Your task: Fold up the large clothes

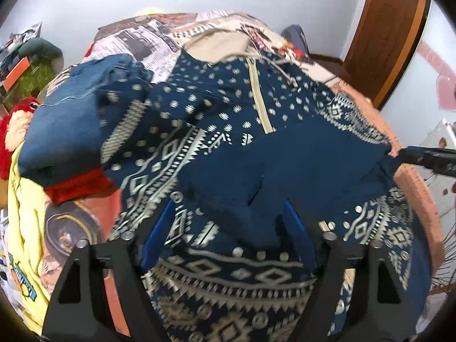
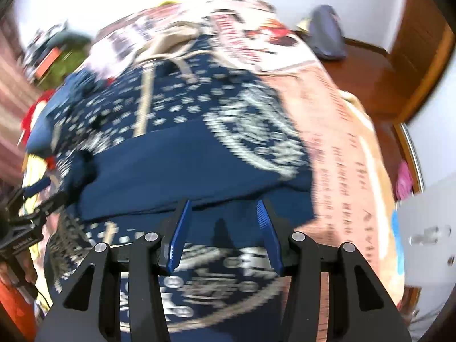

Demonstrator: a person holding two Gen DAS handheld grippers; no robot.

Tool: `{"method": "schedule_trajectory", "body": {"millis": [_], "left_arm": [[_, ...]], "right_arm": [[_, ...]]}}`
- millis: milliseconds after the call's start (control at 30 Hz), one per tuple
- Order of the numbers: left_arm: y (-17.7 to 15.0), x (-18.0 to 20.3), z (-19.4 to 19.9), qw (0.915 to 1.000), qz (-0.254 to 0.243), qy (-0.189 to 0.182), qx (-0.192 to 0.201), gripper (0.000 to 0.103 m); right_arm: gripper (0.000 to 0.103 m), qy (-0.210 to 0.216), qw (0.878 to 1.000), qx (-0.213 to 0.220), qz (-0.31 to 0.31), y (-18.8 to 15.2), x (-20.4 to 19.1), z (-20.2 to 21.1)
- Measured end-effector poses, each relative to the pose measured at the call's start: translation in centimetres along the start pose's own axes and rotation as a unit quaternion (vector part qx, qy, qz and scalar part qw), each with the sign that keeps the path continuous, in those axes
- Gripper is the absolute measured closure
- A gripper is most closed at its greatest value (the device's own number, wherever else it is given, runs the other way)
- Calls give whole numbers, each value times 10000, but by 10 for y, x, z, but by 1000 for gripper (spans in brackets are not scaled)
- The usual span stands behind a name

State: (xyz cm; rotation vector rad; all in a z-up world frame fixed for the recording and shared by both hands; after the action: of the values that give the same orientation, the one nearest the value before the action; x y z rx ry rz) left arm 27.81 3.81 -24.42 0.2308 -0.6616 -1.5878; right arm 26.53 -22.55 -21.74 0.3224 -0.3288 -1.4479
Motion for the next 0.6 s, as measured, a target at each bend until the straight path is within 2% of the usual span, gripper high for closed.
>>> {"method": "schedule_trajectory", "body": {"millis": [67, 133, 167, 200, 267, 367, 467, 533, 600], "left_arm": [[2, 2, -15, 9999, -72, 67, -134, 46], [3, -2, -28, 9992, -134, 306, -201, 54], [3, -6, -33, 9987, -160, 427, -231, 62], [3, -9, -36, 9987, -140, 432, -245, 72], [4, -13, -32, 9993, -55, 328, -188, 79], [11, -14, -2, 9992, -46, 191, 360, 82], [15, -12, 28, 9965, -200, 247, 769, 82], [13, -17, 36, 9957, -232, 324, 831, 82], [5, -29, 30, 9971, -154, 389, 630, 81]], "right_arm": [[59, 41, 9997, -97, -233, -1, 14, -7], [59, 74, 9992, -172, -353, -4, 23, -11], [59, 85, 9991, -197, -374, -5, 25, -11], [59, 93, 9990, -204, -383, -5, 26, -12], [59, 111, 9992, -179, -346, -2, 23, -13], [59, 11, 9997, -24, -229, 4, 23, -13], [59, -24, 9999, 95, -118, 8, 16, -14], [59, 61, 10000, 33, -51, 7, 9, -21], [59, 129, 9998, -139, 37, 3, 1, -33]]}}
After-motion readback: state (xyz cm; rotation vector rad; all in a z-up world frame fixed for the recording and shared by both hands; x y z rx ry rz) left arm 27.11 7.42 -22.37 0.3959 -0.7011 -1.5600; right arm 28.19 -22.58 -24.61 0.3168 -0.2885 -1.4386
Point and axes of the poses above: each gripper's, at about its wrist camera, not at the fingertips, and z roughly against the way its jaws point, x to its right, y to its top, the point moved 4 cm from there along -z, roughly the way its jaws point, and after that the axes turned 13 degrees about -y, right-handed, at the moved point
